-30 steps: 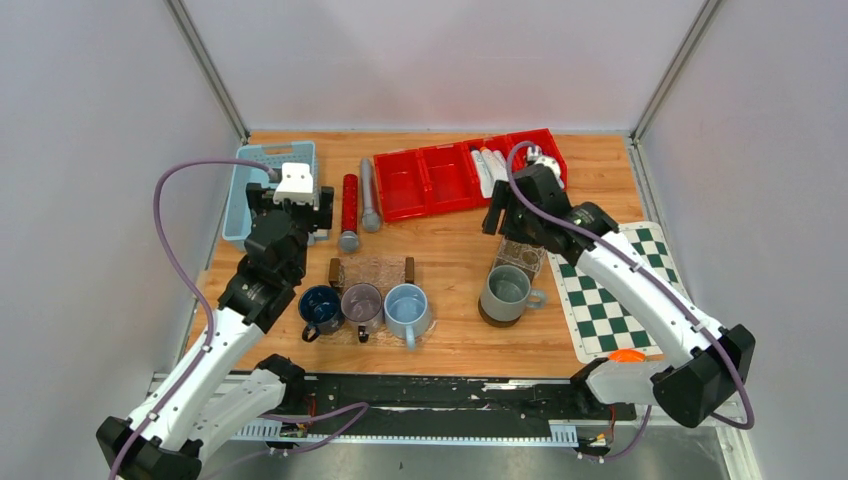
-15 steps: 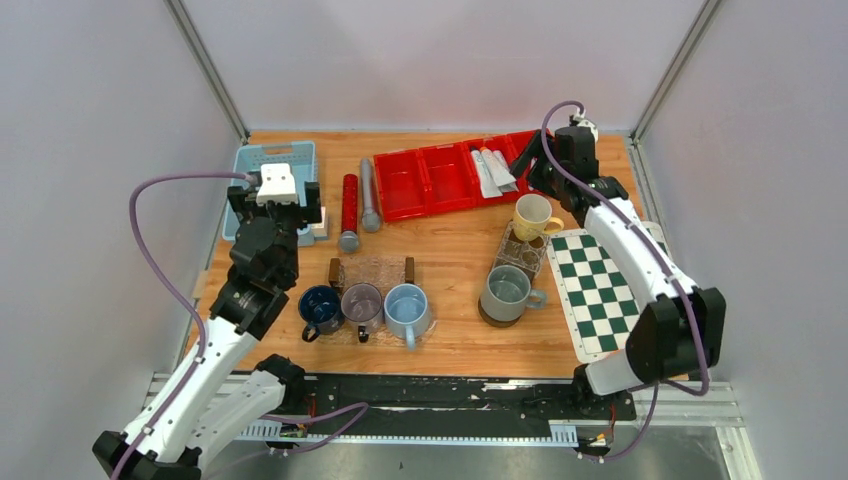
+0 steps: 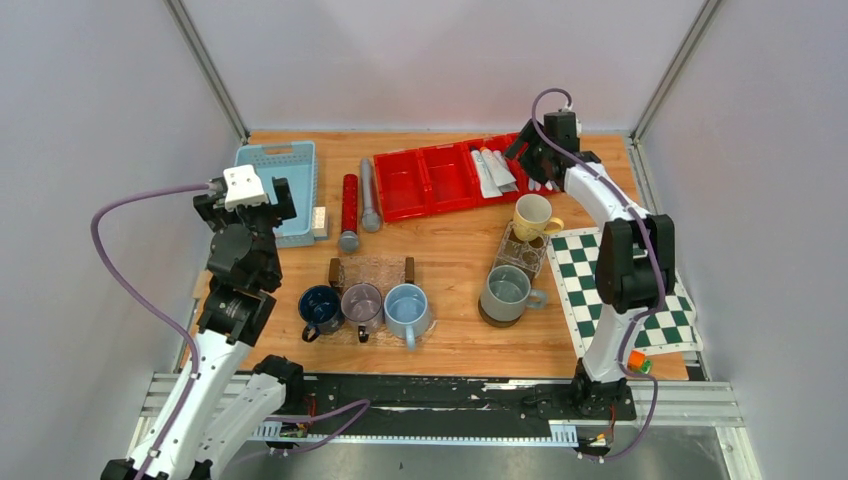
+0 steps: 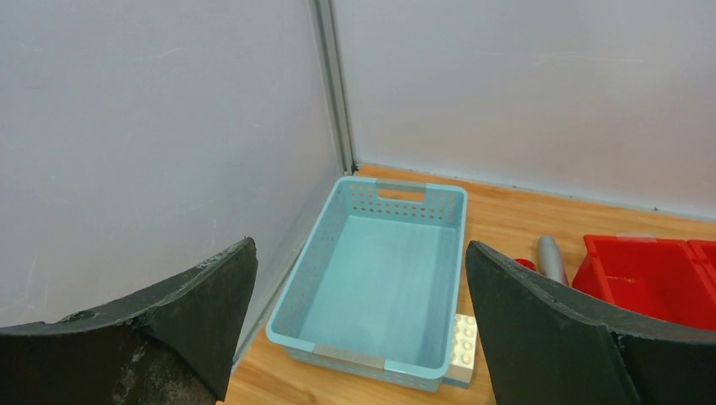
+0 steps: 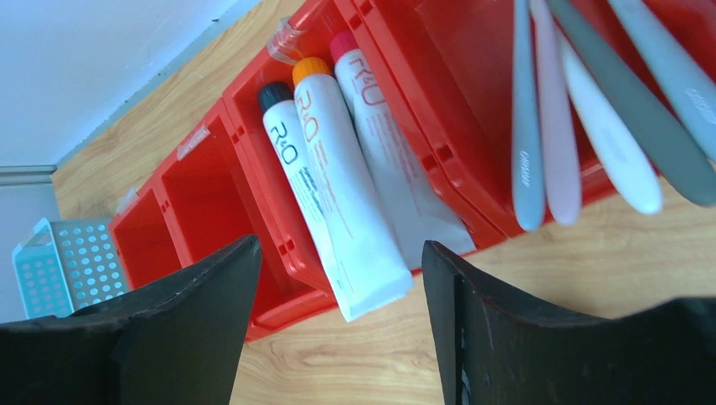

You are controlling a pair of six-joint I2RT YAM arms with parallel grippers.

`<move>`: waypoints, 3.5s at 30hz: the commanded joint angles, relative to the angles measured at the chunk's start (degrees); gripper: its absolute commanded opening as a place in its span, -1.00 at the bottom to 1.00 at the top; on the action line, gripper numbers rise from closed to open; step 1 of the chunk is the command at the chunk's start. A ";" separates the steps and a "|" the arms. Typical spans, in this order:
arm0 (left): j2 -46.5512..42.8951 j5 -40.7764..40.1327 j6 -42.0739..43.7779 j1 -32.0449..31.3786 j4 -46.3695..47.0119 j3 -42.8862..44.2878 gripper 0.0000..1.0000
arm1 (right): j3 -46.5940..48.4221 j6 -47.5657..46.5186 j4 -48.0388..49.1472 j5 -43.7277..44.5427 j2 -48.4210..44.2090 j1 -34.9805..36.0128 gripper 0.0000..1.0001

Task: Prepare toiletry sets of a toothbrush and toothpaste on the tray
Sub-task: Pick up the toothpaste from the storage box.

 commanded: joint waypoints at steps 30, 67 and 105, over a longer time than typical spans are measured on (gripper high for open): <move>1.29 4.21 -1.95 3.71 -2.16 2.00 1.00 | 9.32 4.03 -0.73 -6.73 9.72 -0.86 -0.18; 10.64 54.47 -6.34 2.90 -6.66 6.55 0.91 | -0.02 5.58 -5.61 -18.02 -16.36 0.56 -1.00; 41.94 33.91 33.83 -41.29 48.60 -3.24 0.69 | -11.93 11.45 -12.15 -15.64 -30.55 14.25 -1.00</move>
